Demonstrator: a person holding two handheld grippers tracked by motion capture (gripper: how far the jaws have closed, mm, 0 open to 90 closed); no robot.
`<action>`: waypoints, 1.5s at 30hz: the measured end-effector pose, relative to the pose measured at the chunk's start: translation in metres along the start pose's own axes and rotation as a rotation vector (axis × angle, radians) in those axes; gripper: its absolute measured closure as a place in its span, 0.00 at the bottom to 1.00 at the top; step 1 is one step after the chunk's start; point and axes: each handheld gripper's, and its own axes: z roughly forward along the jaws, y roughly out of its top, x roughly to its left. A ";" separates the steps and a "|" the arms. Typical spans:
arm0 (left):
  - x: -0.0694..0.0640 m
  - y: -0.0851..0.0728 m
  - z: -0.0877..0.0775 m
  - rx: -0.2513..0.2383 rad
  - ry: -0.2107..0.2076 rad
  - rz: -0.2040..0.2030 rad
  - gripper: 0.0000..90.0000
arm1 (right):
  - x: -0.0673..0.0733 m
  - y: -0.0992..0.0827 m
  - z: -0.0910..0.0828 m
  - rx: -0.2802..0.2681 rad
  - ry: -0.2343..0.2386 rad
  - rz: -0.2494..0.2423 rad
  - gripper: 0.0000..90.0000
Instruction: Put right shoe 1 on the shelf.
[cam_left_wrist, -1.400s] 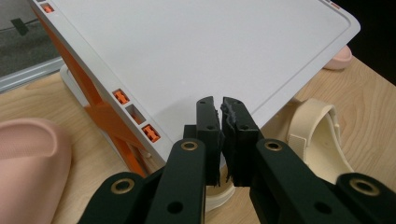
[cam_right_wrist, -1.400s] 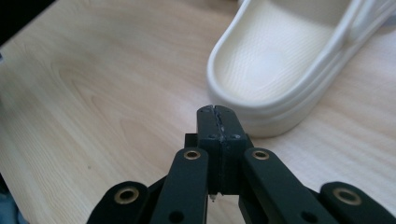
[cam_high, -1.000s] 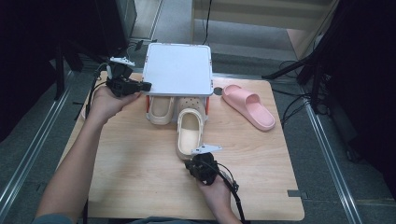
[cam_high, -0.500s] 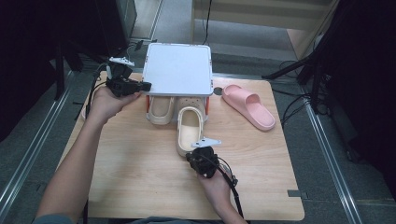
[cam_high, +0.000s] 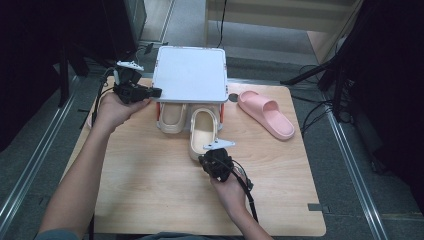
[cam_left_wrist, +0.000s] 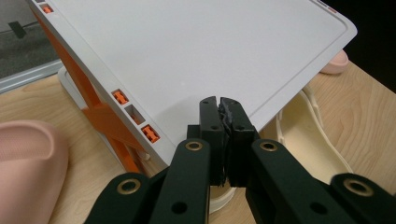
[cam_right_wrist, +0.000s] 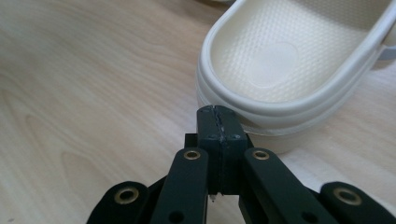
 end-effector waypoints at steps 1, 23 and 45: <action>0.000 0.000 0.000 0.000 -0.002 -0.001 0.98 | -0.003 0.001 0.002 -0.002 0.001 0.000 1.00; 0.002 0.000 0.000 -0.003 -0.012 -0.004 0.98 | -0.038 0.057 0.039 -0.032 -0.062 -0.002 1.00; 0.002 0.000 -0.006 0.021 -0.045 -0.038 0.87 | -0.040 0.042 0.013 -0.047 0.079 0.038 0.95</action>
